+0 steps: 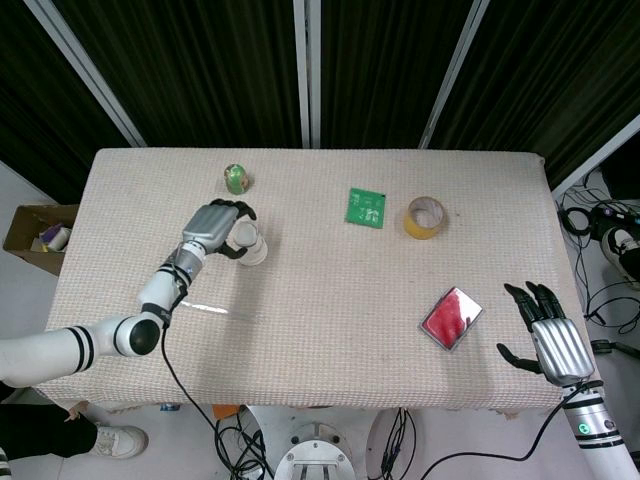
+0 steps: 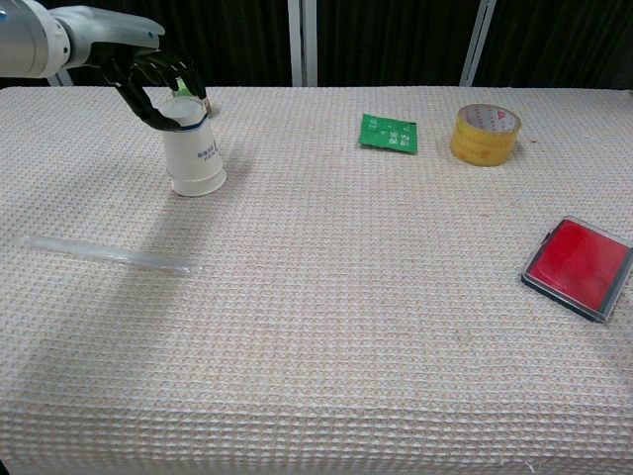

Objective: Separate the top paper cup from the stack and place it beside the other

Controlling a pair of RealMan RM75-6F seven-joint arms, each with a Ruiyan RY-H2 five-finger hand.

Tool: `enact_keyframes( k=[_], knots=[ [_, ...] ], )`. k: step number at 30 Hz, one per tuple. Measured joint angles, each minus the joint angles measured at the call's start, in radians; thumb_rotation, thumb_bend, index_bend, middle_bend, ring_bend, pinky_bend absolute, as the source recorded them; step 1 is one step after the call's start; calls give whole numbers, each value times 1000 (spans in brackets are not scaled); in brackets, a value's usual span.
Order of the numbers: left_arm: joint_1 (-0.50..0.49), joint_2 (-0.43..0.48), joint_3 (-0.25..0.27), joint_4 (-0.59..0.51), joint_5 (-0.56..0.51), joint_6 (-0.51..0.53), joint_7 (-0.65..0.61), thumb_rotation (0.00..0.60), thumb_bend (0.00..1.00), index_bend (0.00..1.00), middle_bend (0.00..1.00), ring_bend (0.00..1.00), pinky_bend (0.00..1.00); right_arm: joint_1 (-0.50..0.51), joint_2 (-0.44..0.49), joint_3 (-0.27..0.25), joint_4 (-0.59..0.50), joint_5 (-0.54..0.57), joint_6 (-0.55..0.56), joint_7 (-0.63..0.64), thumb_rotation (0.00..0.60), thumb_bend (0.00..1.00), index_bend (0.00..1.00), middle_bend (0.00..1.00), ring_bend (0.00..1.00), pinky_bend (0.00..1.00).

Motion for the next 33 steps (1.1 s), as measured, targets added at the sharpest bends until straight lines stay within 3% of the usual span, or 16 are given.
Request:
enact_keyframes(
  k=[21,33],
  knots=[
    [-22,11,18,-9,-34,0,23,600,332,306,193,168,132,-10,-1,-4,16,-4,14,21,600,175,70,155,0,0],
    [-13,-2,10,-1,-16,26,14,600,323,390,219,188,133,-12,0,-3,19,-1,14,26,600,175,70,155,0,0]
  ],
)
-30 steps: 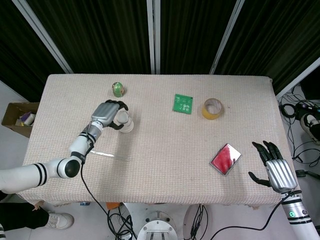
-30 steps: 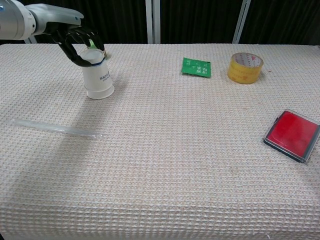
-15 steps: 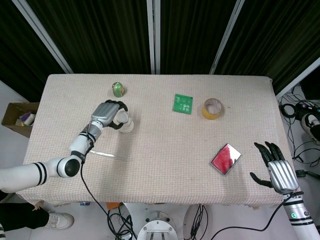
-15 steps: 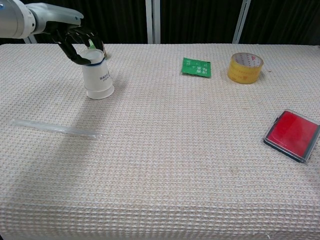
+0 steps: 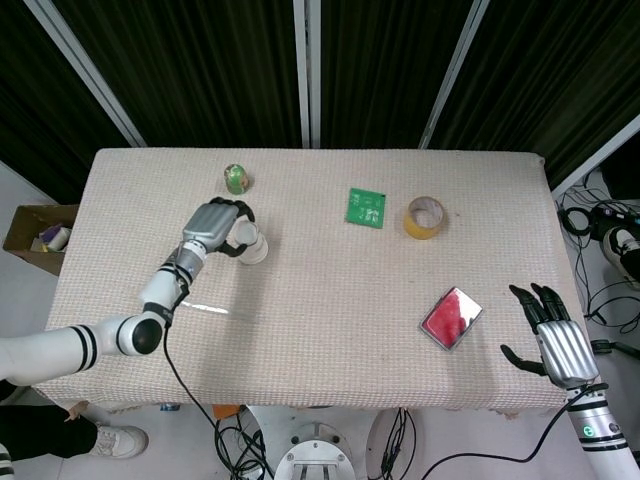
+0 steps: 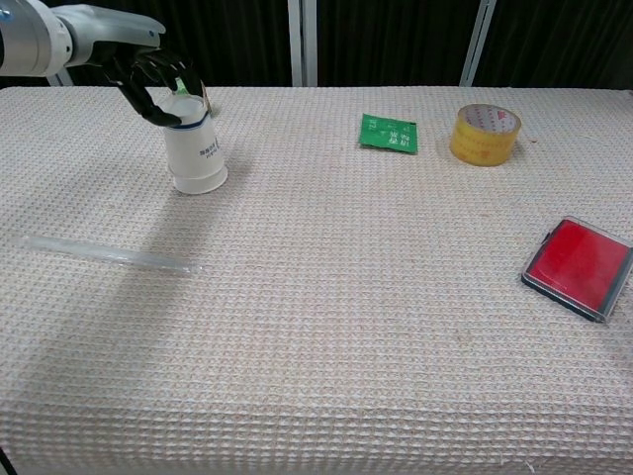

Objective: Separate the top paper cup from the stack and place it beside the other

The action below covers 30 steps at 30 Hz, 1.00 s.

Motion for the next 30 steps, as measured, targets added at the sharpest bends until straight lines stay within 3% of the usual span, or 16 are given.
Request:
enact_keyframes(
  k=[12,20,25,30],
  knots=[
    [52,147,-21,-199,125,82,-14,600,321,389,220,188,133,12,0,6,-5,-5,-8,-5,600,175,70,155,0,0],
    [138,269,-26,-398,326,192,-36,600,315,395,225,188,132,15,1,6,-11,-7,-12,-15,600,175,70,155,0,0],
    [154,256,-16,-431,418,209,-15,600,315,397,226,188,132,17,-3,5,-14,-8,-15,-18,600,175,70,155,0,0],
    [133,203,3,-400,382,193,74,600,314,399,225,188,132,13,1,5,-12,-2,-12,-15,600,175,70,155,0,0]
  ],
)
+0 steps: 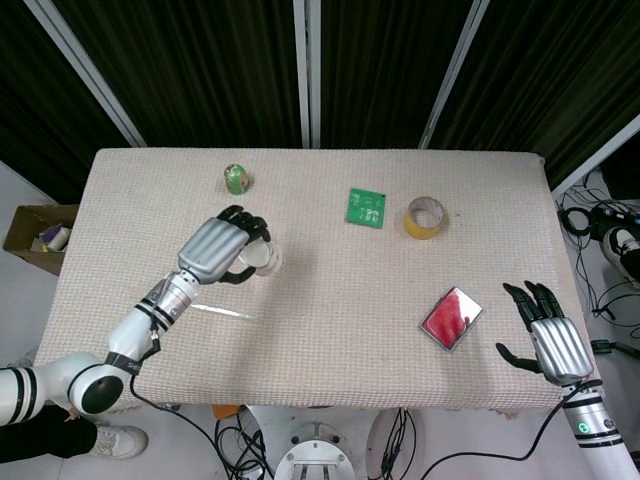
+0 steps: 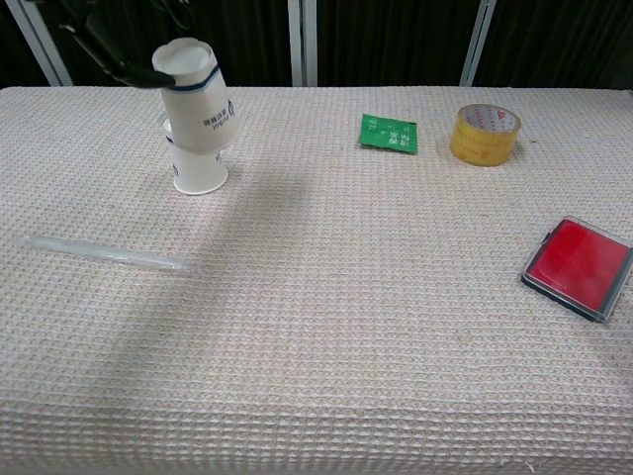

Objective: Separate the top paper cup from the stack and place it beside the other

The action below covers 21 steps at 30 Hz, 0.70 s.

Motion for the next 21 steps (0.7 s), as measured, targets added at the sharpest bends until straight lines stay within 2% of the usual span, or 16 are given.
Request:
enact_keyframes(
  k=[3,8,15,21],
  knots=[
    [-9,-45,19,25,-39,-7,50,600,314,399,225,188,132,0,1,0,3,4,-4,1,600,175,70,155,0,0],
    [-19,-119,28,80,-56,-17,60,600,315,407,225,182,132,3,-4,-2,4,4,-12,-2,600,175,70,155,0,0],
    [-66,-216,4,166,-78,-57,66,600,315,411,225,175,126,2,-1,-1,1,8,-10,-4,600,175,70,155,0,0],
    [-114,-292,-23,271,-151,-86,85,600,314,411,225,175,126,-2,1,-2,3,11,-9,-1,600,175,70,155,0,0]
  ],
)
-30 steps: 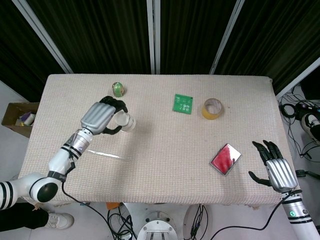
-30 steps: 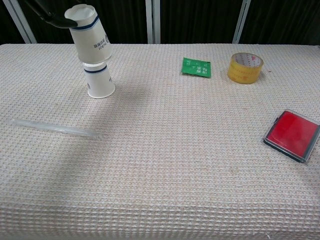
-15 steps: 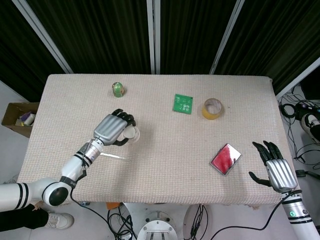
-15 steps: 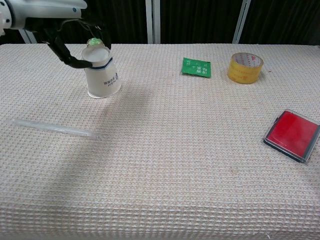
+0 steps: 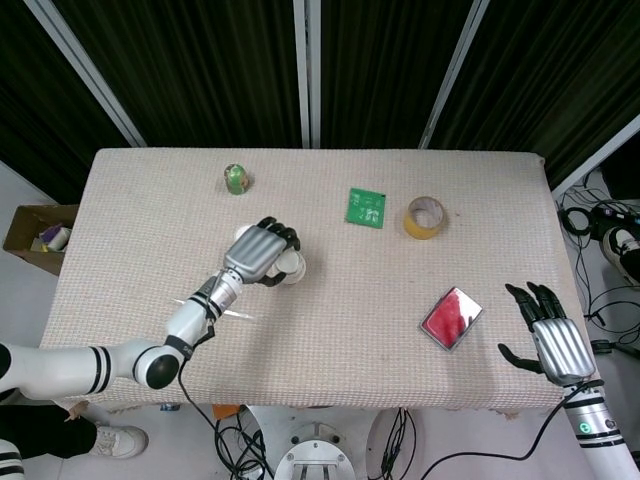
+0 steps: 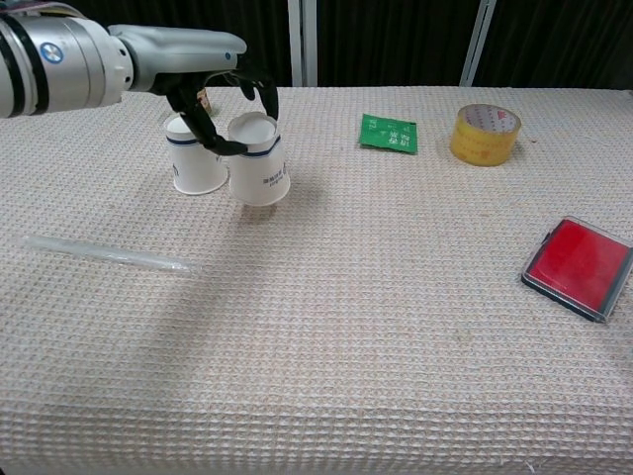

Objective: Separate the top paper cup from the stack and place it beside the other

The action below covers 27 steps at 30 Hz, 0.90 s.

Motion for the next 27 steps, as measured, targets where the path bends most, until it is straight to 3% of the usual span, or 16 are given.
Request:
enact_keyframes(
  k=[10,20,24,27],
  knots=[
    [-52,-71,-19,145,-161,-45,18,600,315,408,224,175,124,-3,0,0,6,1,3,8,600,175,70,155,0,0],
    [-62,-97,-20,201,-215,-61,4,600,315,394,224,175,123,-5,1,0,5,0,6,7,600,175,70,155,0,0],
    [-67,-104,-18,213,-227,-57,12,600,310,343,220,175,123,-6,1,-1,2,0,6,5,600,175,70,155,0,0],
    [-71,-107,-12,219,-243,-52,29,600,245,267,210,171,124,-5,2,0,-1,-3,7,2,600,175,70,155,0,0]
  ],
)
